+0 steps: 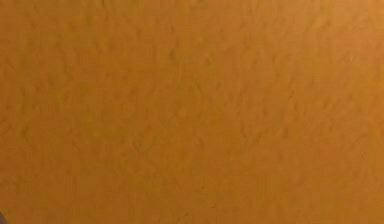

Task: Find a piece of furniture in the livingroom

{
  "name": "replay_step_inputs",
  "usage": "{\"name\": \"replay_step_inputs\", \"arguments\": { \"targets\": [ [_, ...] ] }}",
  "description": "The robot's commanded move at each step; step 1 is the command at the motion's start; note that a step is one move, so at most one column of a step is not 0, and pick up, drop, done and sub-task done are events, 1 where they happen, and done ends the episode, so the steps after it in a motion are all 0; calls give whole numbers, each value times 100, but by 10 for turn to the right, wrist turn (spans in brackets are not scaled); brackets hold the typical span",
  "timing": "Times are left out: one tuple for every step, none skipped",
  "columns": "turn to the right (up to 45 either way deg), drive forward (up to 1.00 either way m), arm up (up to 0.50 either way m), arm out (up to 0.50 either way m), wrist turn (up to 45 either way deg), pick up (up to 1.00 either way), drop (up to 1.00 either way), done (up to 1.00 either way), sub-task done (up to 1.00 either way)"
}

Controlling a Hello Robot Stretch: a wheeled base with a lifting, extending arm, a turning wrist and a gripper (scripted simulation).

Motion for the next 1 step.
{"name": "replay_step_inputs", "arguments": {
  "targets": [
    [450,0,0,0,0,0,0,0,0]
  ]
}}
